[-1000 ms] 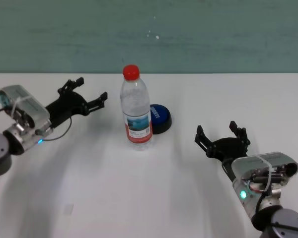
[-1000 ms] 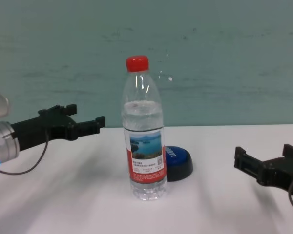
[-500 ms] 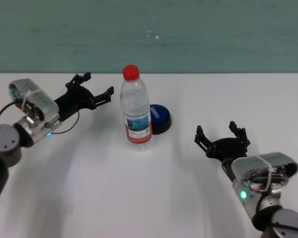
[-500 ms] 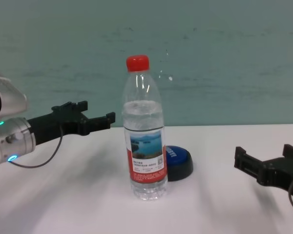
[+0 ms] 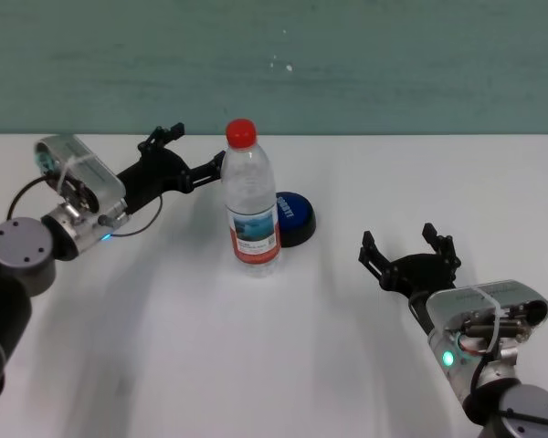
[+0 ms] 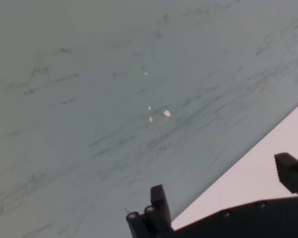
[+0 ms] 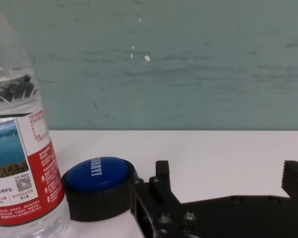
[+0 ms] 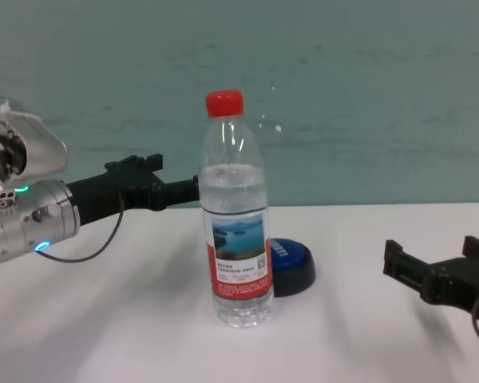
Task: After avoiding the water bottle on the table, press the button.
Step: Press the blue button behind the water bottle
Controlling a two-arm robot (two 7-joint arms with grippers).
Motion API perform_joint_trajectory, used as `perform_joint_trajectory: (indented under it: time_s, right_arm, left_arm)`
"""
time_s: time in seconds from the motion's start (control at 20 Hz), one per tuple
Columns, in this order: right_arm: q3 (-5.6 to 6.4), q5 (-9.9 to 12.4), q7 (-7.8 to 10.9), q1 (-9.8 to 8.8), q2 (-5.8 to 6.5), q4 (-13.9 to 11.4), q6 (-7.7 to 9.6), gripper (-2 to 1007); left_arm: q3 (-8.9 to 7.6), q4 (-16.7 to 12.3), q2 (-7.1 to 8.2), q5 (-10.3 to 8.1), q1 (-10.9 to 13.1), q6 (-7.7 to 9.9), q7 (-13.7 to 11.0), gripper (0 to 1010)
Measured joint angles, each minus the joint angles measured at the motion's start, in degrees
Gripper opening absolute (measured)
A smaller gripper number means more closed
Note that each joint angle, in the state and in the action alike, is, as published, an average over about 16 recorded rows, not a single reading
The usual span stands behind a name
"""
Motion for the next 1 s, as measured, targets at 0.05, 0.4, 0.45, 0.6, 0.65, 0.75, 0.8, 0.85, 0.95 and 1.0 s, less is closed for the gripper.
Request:
perform_joint_trajectory:
  time_s: [0.05,0.4,0.45,0.6,0.65,0.75,0.8,0.85,0.95,1.0]
  right_arm:
    - [0.0,0.0,0.0,0.0,0.0,0.0,0.0,1004]
    - [0.0,0.0,0.0,0.0,0.0,0.0,0.0,1004]
    - [0.0,0.0,0.0,0.0,0.0,0.0,0.0,1004]
    - [0.0,0.0,0.0,0.0,0.0,0.0,0.0,1004]
    - [0.0,0.0,0.0,0.0,0.0,0.0,0.0,1004]
    - [0.0,0.0,0.0,0.0,0.0,0.0,0.0,1004]
    - [0.0,0.0,0.0,0.0,0.0,0.0,0.0,1004]
    - [0.0,0.0,0.0,0.0,0.0,0.0,0.0,1004]
    - [0.0,0.0,0.0,0.0,0.0,0.0,0.0,1004]
    - [0.0,0.0,0.0,0.0,0.0,0.0,0.0,1004]
  left_arm:
    - [0.04,0.0,-0.1,0.11,0.0,-0.01,0.0,1000]
    - [0.27,0.6,-0.7,0.66,-0.4,-0.29,-0.1,1000]
    - [0.3,0.8,-0.77,0.71,-0.5,-0.38,-0.1,1000]
    - [0.37,1.4,-0.95,0.86,-0.7,-0.63,-0.2,1000]
    - [0.39,1.5,-0.99,0.9,-0.7,-0.69,-0.3,1000]
    - [0.4,1.7,-1.05,0.97,-0.7,-0.79,-0.4,1000]
    - [0.39,1.8,-1.07,0.98,-0.7,-0.83,-0.4,1000]
    - [0.39,1.9,-1.08,1.0,-0.7,-0.87,-0.4,1000]
    - [0.33,1.7,-1.03,1.04,-0.6,-0.84,-0.3,1000]
    - [0.28,1.4,-0.95,1.05,-0.4,-0.75,-0.2,1000]
